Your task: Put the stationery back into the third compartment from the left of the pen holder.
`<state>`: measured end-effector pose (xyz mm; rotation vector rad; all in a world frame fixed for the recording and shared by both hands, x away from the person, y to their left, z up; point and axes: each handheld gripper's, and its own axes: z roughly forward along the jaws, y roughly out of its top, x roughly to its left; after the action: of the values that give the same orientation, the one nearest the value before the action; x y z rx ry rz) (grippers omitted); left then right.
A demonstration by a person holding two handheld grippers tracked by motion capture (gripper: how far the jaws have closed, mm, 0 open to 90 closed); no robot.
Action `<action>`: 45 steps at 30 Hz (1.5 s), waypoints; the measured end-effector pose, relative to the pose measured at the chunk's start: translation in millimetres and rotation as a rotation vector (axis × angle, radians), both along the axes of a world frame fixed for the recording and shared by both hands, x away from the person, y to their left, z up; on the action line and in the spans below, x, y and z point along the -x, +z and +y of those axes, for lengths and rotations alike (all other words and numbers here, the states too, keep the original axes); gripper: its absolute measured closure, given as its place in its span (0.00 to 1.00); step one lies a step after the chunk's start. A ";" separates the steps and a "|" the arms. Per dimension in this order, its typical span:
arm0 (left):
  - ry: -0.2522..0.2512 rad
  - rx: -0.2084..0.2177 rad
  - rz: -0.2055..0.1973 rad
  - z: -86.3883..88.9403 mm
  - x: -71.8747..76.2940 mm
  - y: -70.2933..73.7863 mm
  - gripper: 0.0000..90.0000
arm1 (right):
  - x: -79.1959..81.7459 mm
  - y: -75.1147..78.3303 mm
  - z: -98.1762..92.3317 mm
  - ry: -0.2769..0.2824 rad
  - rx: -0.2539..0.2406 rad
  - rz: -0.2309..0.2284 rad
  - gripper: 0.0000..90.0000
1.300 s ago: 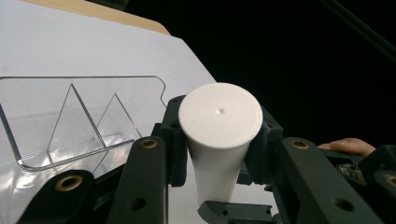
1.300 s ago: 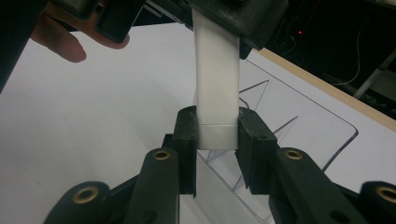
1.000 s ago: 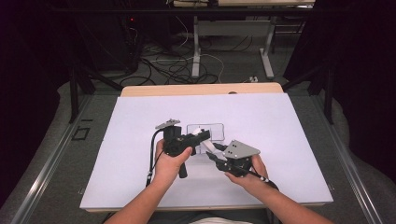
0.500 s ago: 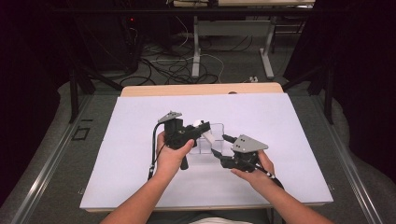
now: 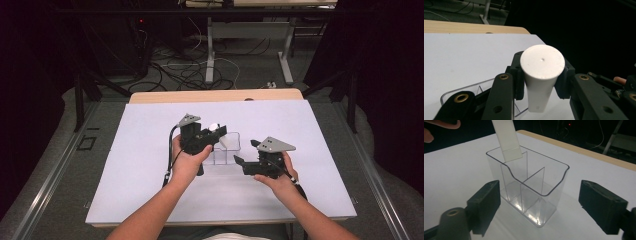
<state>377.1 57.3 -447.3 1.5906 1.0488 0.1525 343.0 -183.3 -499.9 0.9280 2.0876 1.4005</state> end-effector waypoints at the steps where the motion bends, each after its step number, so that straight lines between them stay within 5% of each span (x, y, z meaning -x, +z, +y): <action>1: -0.004 -0.011 -0.004 -0.6 -1.0 -0.1 0.74 | -1.2 -0.8 -1.2 -0.008 -0.001 0.001 0.17; 6: 0.004 -0.042 -0.020 -5.7 -4.3 -0.5 0.74 | -8.5 -5.7 -6.5 -0.062 -0.003 0.047 0.00; 26: 0.017 -0.193 -0.122 -34.2 -10.6 -11.6 0.74 | -21.2 -20.3 -22.8 -0.137 0.034 0.098 0.00; 45: -0.002 -0.309 -0.084 -53.2 -15.4 -33.5 0.74 | -21.5 -23.3 -24.2 -0.124 0.038 0.112 0.00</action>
<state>392.5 4.0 -480.8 1.8447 0.9930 0.3929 364.5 -207.5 -523.2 1.1236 2.0906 1.2686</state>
